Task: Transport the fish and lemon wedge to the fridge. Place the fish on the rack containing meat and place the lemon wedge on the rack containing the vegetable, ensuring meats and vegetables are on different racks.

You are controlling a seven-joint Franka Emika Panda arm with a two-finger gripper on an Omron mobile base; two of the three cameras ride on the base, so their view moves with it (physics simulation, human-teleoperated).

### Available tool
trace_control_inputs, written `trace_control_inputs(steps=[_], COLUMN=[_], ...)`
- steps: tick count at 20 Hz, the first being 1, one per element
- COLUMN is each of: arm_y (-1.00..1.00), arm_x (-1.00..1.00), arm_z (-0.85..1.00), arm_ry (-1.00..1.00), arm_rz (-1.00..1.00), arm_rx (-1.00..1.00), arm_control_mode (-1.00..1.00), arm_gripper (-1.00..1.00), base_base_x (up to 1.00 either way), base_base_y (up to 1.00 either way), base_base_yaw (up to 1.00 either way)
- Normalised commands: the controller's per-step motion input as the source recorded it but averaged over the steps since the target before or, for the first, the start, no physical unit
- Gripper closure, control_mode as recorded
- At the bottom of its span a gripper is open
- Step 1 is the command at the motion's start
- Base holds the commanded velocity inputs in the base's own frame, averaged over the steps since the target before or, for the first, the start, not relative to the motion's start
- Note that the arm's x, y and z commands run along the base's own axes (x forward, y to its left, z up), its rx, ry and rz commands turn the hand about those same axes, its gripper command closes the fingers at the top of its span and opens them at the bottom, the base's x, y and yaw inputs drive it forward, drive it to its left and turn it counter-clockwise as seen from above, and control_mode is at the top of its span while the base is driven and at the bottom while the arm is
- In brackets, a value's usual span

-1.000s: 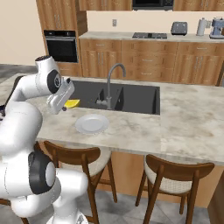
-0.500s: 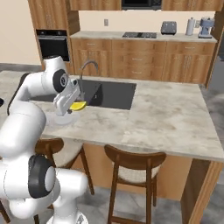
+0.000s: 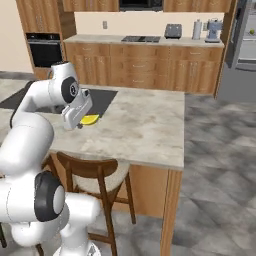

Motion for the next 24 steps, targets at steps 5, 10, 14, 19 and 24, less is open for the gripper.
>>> trace_control_inputs(steps=[5, 10, 14, 19, 24], arm_y=[0.0, 0.0, 0.0, 0.0, 0.0], arm_x=[0.0, 0.0, 0.0, 0.0, 0.0], arm_z=[0.0, 0.0, 0.0, 0.0, 0.0], arm_ry=[0.0, 0.0, 0.0, 0.0, 0.0], arm_rz=[0.0, 0.0, 0.0, 0.0, 0.0], arm_rx=[0.0, 0.0, 0.0, 0.0, 0.0], arm_control_mode=[1.0, 1.0, 1.0, 1.0, 1.0], arm_gripper=[1.0, 1.0, 1.0, 1.0, 1.0], base_base_x=[-0.65, -0.31, 0.07, 0.34, 0.58], base_base_y=[-1.0, -1.0, -1.0, -1.0, -1.0], base_base_yaw=[0.0, 0.0, 0.0, 0.02, 0.02])
